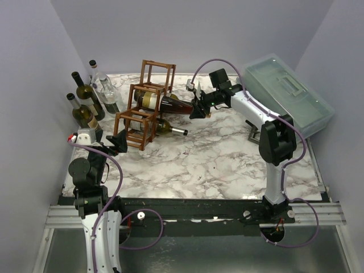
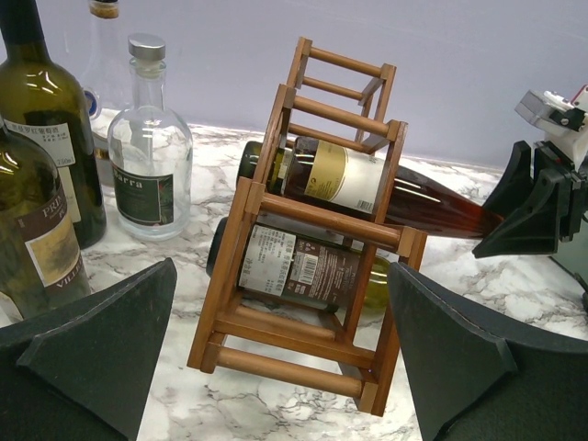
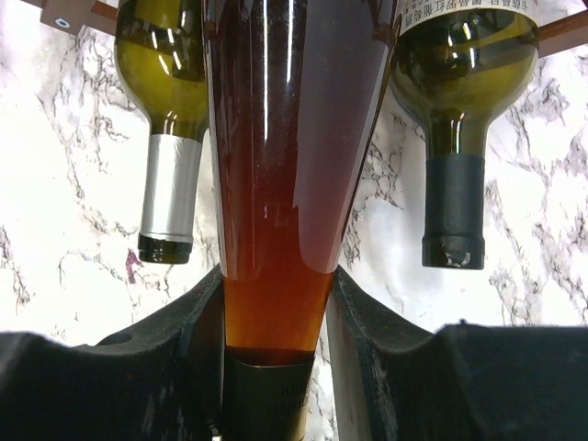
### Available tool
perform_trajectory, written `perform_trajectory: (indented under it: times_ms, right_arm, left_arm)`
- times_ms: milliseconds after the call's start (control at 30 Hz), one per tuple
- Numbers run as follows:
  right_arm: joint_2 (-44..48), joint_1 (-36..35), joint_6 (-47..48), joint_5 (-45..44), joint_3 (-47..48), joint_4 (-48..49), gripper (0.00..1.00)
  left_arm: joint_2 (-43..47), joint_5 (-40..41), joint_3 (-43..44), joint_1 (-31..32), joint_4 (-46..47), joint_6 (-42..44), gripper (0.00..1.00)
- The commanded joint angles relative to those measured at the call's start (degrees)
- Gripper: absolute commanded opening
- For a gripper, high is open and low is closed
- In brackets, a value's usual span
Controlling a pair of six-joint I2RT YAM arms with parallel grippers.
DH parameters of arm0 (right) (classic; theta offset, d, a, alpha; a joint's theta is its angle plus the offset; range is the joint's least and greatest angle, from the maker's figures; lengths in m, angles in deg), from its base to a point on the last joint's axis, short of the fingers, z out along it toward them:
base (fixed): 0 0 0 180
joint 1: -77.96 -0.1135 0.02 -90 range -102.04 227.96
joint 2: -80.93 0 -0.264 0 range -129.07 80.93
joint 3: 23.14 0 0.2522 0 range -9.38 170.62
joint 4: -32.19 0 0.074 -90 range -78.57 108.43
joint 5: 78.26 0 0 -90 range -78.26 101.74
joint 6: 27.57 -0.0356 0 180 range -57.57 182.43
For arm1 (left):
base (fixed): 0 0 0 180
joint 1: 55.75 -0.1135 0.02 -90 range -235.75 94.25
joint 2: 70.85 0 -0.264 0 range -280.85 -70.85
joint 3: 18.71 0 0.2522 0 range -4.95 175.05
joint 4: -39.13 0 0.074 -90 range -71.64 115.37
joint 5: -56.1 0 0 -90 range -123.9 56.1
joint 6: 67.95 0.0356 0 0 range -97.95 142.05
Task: Take the wine bottle off the wine rack
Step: Pick up the wine bottle from the wine rack.
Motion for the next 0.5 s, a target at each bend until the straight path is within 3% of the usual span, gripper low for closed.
perform_trajectory:
  times_ms: [0,467]
  right_arm:
    - [8.72,0.81,0.23,12.6,1.14,11.41,0.0]
    - [11.36,2.53,-3.16,15.15,-2.44,15.06,0.0]
  left_arm:
    - [0.12,0.92,-0.75,-0.02,-0.55,0.94,0.99]
    - [0.15,0.97,-0.87,0.0,-0.53,1.03,0.99]
